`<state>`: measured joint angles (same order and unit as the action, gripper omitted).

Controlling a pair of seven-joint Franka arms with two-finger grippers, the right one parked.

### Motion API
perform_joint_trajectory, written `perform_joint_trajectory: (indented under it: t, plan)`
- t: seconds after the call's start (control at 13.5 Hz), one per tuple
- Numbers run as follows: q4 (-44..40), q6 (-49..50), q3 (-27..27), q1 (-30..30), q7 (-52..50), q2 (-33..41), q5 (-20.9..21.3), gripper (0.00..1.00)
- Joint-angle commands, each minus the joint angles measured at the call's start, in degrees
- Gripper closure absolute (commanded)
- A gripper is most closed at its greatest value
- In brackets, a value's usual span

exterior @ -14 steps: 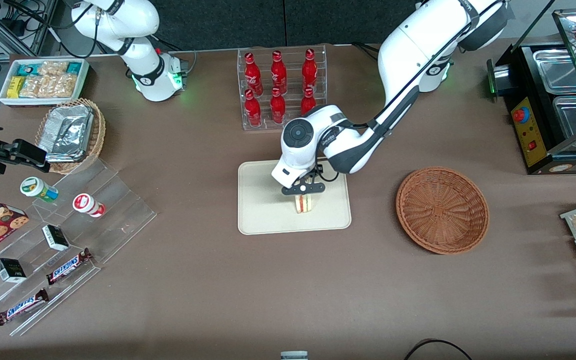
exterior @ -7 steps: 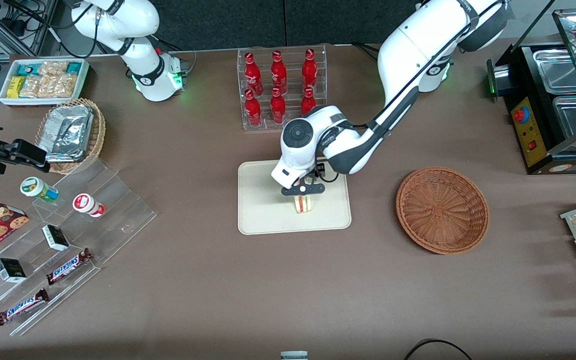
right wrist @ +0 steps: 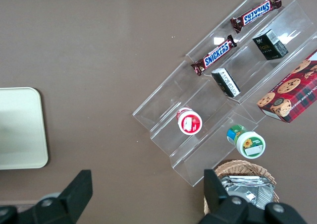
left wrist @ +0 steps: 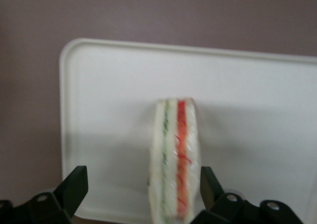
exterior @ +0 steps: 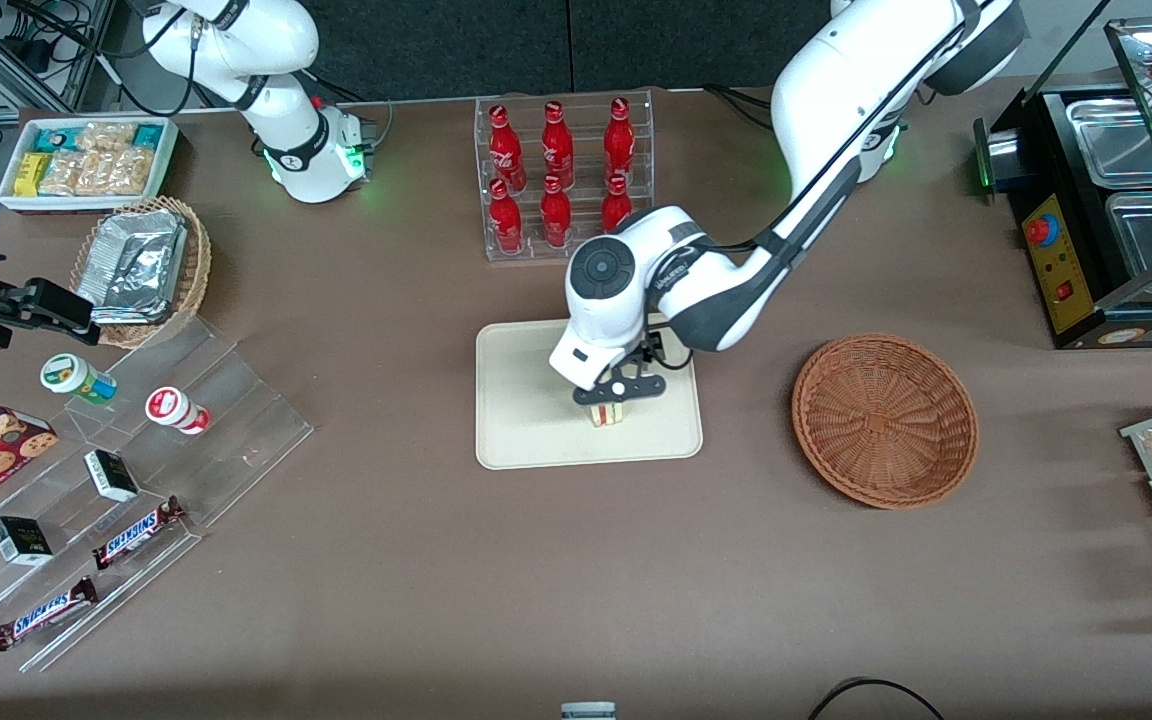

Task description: Place sandwich from basket to tray

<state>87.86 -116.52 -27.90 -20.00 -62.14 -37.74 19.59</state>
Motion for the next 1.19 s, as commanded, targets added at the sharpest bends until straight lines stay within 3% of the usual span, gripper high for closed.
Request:
perform_joint_trajectory:
  t: [0.0, 0.15, 0.44, 0.74, 0.89, 1.11]
  plan:
    - [0.6, 3.5, 6.2, 0.0, 5.5, 4.5, -4.8, 0.00]
    - [0.8, 4.6, 12.1, -0.2, 13.1, 7.6, -10.8, 0.00]
    - [0.7, 9.0, 21.6, -0.2, 25.8, 11.9, -18.9, 0.00]
    - [0.8, 12.3, 26.8, -0.1, 33.0, 14.5, -21.3, 0.00]
    - [1.0, 14.8, 27.3, 0.1, 36.2, 16.6, -21.5, 0.00]
    - [0.8, 19.5, 21.2, 10.4, 39.7, 18.9, -21.3, 0.00]
